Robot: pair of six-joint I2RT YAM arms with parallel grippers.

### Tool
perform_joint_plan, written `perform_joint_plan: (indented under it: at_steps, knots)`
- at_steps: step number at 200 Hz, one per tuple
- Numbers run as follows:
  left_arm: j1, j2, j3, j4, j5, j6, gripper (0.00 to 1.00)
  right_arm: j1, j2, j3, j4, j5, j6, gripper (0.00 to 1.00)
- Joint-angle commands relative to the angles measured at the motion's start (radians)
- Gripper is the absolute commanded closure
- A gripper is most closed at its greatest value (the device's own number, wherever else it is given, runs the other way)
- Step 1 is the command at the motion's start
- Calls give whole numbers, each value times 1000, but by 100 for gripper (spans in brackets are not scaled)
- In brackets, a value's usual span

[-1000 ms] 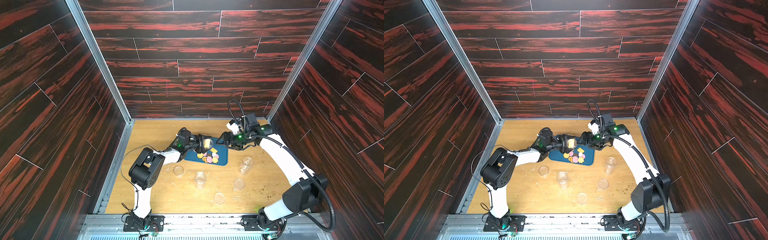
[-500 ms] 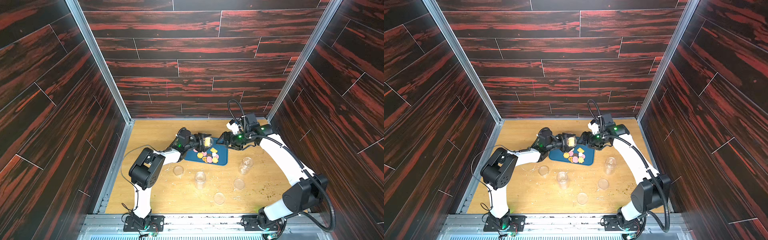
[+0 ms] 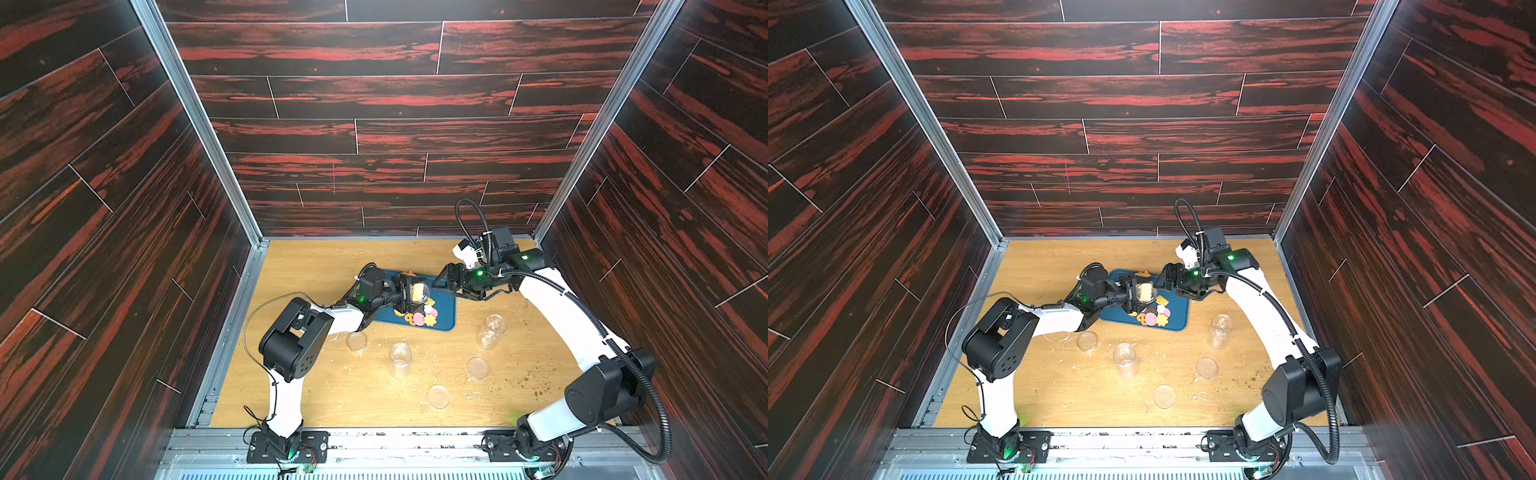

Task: Pour the cookies out of the jar
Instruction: Pour the cookies in the jar onto the tray.

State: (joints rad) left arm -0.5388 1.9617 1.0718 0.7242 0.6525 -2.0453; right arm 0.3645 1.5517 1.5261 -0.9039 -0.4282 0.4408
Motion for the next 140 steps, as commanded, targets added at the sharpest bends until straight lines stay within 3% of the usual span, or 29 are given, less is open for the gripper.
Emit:
perform_joint_plan:
  at_steps: [1,15,22,34,43,51,63,75,94,121,140]
  knots:
    - [32,-31,26,-79,11,57,40,3,-25,-8,-7,6,-10,18]
    - [21,17,36,173,-13,-97,41,4,-10,14,-24,-4,-11,18]
    - [8,3,28,208,-16,-139,42,3,-12,20,-26,0,-11,18]
    - [1,-65,35,-30,25,1,40,4,-26,10,-14,14,-10,18]
    - [2,-96,60,-243,-20,138,37,4,-27,-1,-6,15,-10,18]
    - [10,-79,100,-312,-19,177,36,4,-18,-2,-6,6,-9,18]
    - [11,-17,135,-94,53,65,38,4,-3,13,-20,-9,-6,18]
    - [2,-11,106,93,39,-67,37,4,-12,11,-11,-2,-6,18]
    - [12,-50,91,-158,66,105,37,4,-13,-8,7,-4,-5,18]
    - [3,-40,124,-166,109,131,36,4,-19,-9,3,-5,-10,18]
    - [6,-71,171,-452,148,351,36,5,-16,-14,-4,-18,-23,18]
